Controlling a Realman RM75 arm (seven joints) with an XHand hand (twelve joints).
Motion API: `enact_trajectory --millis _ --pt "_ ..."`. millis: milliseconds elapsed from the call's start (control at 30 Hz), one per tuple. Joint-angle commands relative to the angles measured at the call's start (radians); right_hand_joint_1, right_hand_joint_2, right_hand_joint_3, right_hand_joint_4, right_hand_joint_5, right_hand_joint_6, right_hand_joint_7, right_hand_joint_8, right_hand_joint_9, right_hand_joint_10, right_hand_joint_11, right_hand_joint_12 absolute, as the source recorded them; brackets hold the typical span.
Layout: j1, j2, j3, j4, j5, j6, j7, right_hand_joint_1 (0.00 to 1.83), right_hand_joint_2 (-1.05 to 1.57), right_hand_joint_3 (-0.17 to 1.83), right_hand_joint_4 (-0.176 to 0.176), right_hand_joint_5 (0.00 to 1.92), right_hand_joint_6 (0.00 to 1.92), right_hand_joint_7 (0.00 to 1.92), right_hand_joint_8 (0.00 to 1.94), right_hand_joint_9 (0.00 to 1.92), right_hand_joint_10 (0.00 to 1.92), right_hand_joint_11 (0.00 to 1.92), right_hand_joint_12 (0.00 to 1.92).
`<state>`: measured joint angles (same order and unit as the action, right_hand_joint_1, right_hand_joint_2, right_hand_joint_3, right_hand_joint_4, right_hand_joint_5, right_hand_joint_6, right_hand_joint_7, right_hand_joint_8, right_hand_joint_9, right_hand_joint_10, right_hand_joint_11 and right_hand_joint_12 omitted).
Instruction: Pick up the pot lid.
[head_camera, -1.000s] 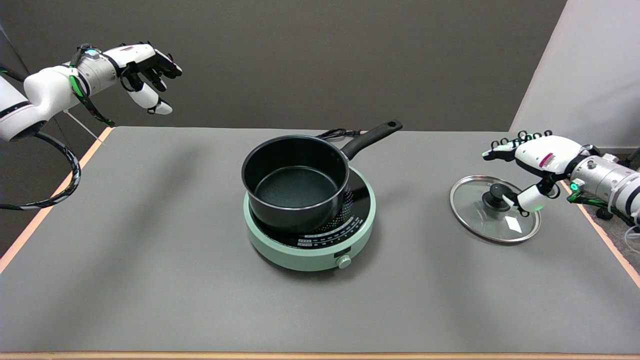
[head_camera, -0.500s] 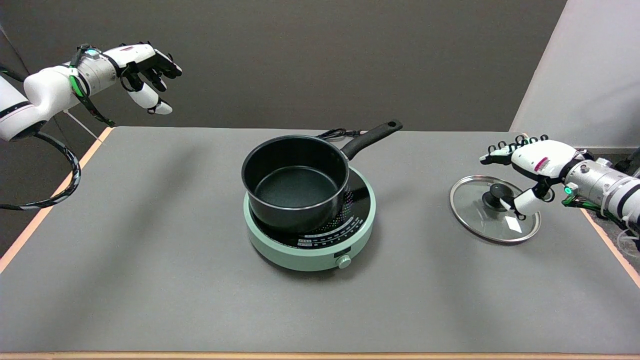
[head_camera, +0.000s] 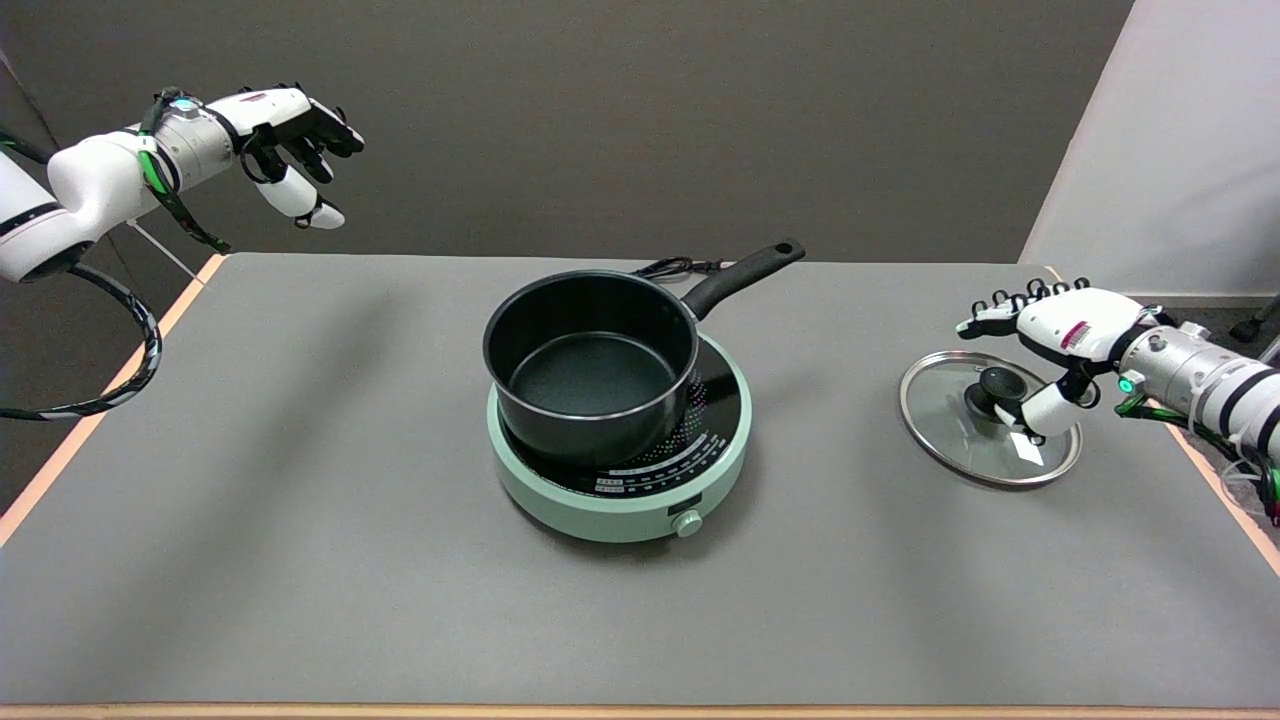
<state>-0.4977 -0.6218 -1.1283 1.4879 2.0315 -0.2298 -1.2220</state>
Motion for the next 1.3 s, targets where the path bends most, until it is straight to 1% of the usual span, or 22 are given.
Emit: enact_trajectory --millis 33,300,667,1100,1167,1300 --pt "0.042 0.017 -0.067 -0.043 0.001 0.016 0.003 0.91 0.52 1.05 0.050 0.41 0.20 0.36 0.18 0.42 0.39 0.23 0.61" --pt "0.041 0.017 -0.075 -0.046 0.001 0.017 0.021 0.90 0.53 1.05 0.051 0.43 0.20 0.40 0.19 0.44 0.40 0.23 0.62" --pt "0.038 0.016 -0.074 -0.066 0.001 0.017 0.022 0.91 0.57 1.03 0.050 0.48 0.27 0.49 0.25 0.48 0.47 0.25 0.61" --pt "0.038 0.016 -0.075 -0.073 0.001 0.017 0.022 0.91 0.60 1.00 0.064 0.53 0.36 0.52 0.28 0.52 0.51 0.27 0.61" --pt "0.038 0.016 -0.075 -0.074 0.001 0.017 0.022 0.99 0.60 0.93 0.066 0.56 0.35 0.56 0.29 0.56 0.49 0.30 0.58" --pt "0.040 0.017 -0.081 -0.077 0.001 0.018 0.022 1.00 0.63 0.88 0.065 0.58 0.42 0.55 0.41 0.56 0.57 0.32 0.58"
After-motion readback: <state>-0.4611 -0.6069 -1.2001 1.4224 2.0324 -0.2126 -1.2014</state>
